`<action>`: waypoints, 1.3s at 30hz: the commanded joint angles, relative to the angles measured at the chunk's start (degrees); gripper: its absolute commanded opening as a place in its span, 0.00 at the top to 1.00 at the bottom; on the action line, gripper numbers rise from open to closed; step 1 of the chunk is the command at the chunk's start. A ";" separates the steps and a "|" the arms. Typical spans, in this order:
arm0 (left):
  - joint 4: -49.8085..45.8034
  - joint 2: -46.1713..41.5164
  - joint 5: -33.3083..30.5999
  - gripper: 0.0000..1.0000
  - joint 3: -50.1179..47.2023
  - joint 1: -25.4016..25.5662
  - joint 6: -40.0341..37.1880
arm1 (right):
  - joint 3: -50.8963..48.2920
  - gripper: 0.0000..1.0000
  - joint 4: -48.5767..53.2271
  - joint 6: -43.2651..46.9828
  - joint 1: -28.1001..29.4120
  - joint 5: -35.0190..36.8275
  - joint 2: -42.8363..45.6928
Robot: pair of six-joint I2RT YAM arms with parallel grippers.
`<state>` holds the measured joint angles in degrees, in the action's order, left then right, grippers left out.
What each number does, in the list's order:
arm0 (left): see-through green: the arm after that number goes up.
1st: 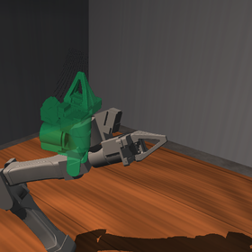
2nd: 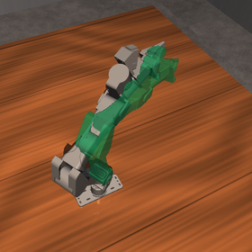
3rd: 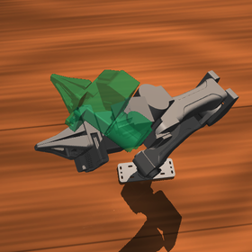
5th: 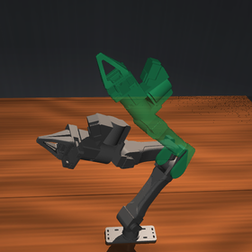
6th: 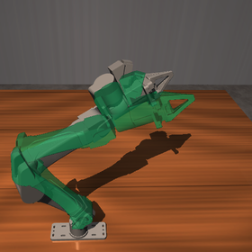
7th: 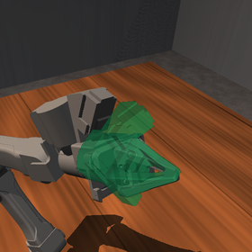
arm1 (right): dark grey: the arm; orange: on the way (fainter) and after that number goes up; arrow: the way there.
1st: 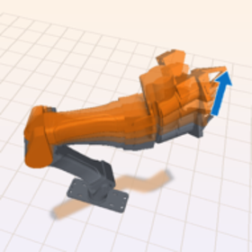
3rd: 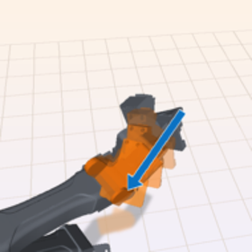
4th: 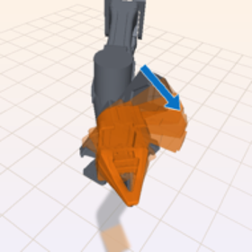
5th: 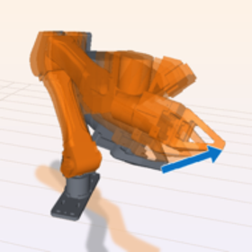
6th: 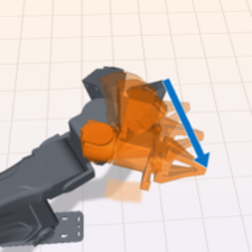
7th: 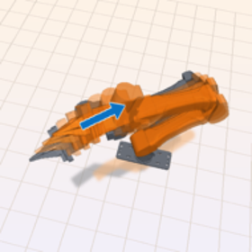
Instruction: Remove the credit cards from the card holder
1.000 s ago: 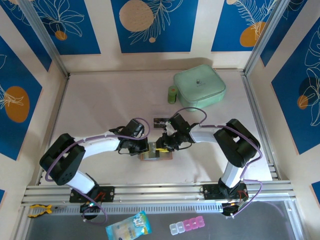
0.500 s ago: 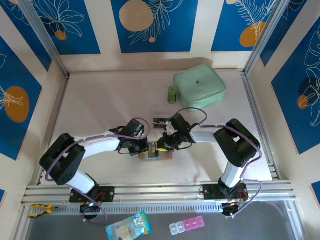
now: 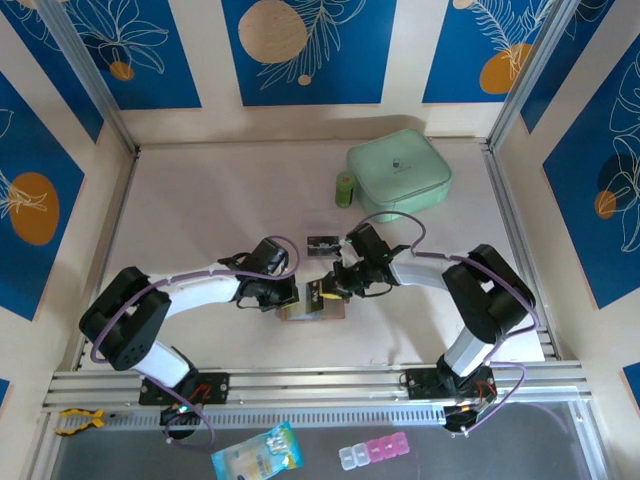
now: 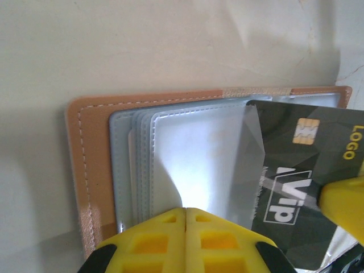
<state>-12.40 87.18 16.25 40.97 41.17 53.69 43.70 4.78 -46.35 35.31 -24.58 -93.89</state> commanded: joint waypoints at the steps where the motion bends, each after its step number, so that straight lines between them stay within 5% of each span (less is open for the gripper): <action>1: -1.74 0.06 -1.13 0.99 -1.33 0.37 0.69 | -1.06 0.94 4.44 2.12 -0.67 0.67 2.05; 18: -1.25 -3.00 -1.57 0.97 -0.25 0.38 0.66 | 4.81 1.00 16.69 14.28 -2.47 4.70 6.21; 31: -1.85 -9.35 -3.66 0.95 -3.49 -1.30 -0.04 | 21.27 1.00 36.10 53.15 -5.05 6.93 2.07; 39: -1.83 -12.73 -3.86 0.94 -6.11 -2.39 0.69 | 31.76 1.00 42.17 77.21 -3.69 14.87 -2.56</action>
<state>-12.91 76.07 13.19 36.05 39.44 54.11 72.38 42.63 17.96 31.07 -12.95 -94.80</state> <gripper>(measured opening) 0.063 0.048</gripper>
